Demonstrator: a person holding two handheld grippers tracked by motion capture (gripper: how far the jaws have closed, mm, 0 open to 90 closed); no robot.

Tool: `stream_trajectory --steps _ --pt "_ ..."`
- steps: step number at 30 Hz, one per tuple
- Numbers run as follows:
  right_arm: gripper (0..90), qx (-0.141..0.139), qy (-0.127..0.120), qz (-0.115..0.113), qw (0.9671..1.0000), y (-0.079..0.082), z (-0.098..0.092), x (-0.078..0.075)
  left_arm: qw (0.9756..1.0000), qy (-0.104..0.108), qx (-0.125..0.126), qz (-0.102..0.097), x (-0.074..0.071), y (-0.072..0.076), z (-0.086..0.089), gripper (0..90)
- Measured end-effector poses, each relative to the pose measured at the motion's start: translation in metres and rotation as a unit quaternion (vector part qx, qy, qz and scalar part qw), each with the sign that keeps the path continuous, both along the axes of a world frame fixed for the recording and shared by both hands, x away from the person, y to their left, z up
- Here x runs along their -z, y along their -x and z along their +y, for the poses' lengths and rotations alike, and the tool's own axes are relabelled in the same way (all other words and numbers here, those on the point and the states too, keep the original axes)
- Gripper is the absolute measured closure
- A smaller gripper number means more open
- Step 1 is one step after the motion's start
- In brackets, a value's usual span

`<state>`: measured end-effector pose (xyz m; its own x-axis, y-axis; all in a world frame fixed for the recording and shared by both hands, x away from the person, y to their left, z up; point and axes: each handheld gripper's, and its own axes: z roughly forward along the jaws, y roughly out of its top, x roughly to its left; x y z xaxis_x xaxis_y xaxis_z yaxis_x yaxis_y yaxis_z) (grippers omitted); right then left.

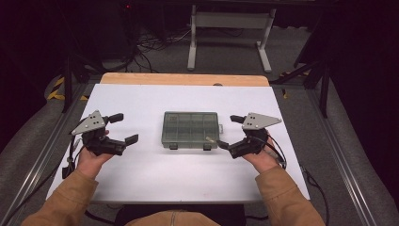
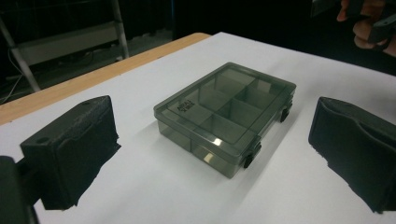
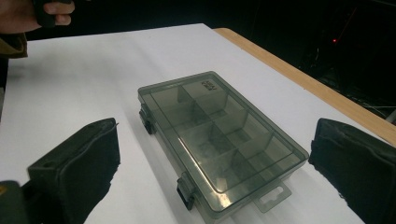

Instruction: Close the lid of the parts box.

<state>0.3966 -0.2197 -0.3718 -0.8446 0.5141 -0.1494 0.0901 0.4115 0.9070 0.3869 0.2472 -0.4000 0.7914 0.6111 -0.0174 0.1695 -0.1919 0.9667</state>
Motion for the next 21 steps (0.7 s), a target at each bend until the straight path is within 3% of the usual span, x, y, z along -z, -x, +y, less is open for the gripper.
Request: stream_trajectory --steps 8,13,21 --pt "1.6 0.003 -0.032 -0.015 0.9994 0.011 -0.014 0.016 0.9994 0.024 -0.009 -0.023 0.026 0.014 0.011 1.2" --pt "1.6 0.013 -0.039 -0.017 0.9990 0.016 -0.020 0.030 0.9984 0.048 -0.012 -0.025 0.044 0.020 0.019 1.1" --pt "1.4 0.027 -0.042 -0.013 0.9987 0.023 -0.029 0.055 0.9978 0.055 -0.035 -0.015 0.070 0.022 0.028 1.0"
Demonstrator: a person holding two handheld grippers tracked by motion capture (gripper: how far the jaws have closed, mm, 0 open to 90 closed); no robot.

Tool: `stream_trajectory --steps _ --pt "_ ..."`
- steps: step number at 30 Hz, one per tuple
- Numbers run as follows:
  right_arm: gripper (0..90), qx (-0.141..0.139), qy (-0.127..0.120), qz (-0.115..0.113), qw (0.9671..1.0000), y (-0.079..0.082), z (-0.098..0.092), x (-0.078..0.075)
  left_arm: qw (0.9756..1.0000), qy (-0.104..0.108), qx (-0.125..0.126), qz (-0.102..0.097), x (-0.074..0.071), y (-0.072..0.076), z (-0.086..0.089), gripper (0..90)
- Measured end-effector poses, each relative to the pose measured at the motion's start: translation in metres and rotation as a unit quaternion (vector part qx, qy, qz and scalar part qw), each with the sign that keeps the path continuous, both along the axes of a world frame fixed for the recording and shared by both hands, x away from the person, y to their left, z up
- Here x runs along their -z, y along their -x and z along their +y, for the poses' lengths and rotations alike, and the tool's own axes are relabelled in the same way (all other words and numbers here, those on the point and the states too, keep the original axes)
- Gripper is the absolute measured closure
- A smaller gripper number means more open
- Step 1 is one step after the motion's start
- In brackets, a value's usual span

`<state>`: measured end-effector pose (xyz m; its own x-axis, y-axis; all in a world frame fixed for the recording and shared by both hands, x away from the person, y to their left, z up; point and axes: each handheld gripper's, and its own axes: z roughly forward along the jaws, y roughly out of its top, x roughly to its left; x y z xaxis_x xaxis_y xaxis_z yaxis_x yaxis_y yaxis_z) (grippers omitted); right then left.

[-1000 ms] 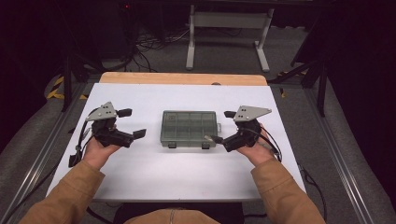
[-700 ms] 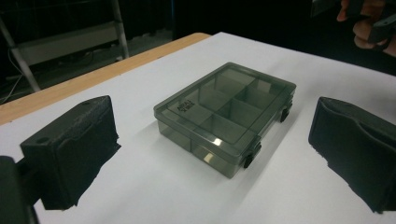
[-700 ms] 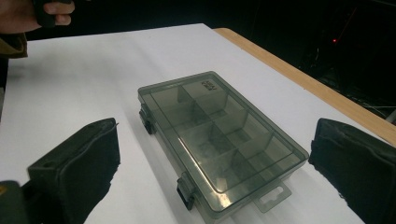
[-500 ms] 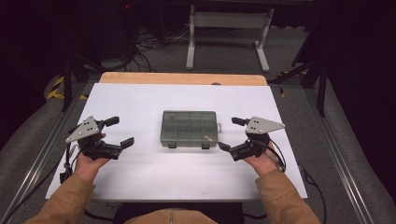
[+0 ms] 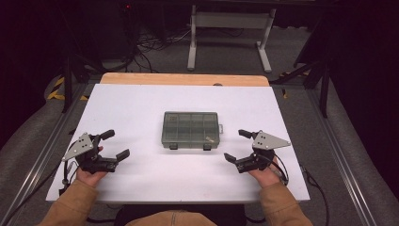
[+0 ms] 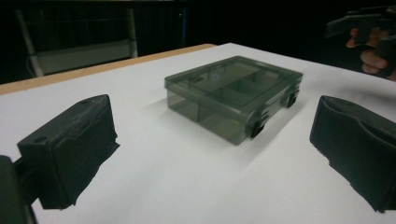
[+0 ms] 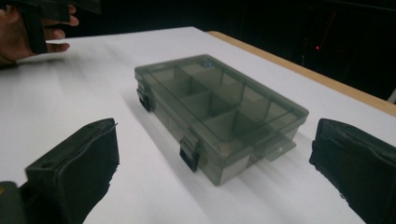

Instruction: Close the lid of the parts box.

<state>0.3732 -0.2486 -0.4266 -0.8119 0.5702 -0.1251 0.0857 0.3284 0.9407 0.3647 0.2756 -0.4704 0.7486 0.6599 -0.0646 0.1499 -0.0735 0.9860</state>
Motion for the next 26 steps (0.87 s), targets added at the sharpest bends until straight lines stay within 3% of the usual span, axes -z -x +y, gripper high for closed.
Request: stream_trajectory --steps 3,8,11,26 --pt "1.3 0.005 0.001 0.006 1.0000 0.002 -0.002 0.010 0.9999 0.002 -0.003 0.014 0.007 0.000 0.002 0.6" --pt "1.2 0.012 -0.012 0.023 0.9996 0.003 -0.006 0.024 0.9999 -0.010 -0.002 0.013 0.009 -0.001 -0.002 0.6" --pt "0.7 0.015 -0.006 0.033 0.9993 0.004 -0.007 0.031 0.9998 -0.014 0.001 0.011 0.009 -0.001 -0.003 0.6" --pt "0.7 0.032 -0.021 0.053 0.9979 0.000 -0.011 0.034 0.9997 -0.011 -0.013 0.016 0.010 -0.002 -0.003 0.6"
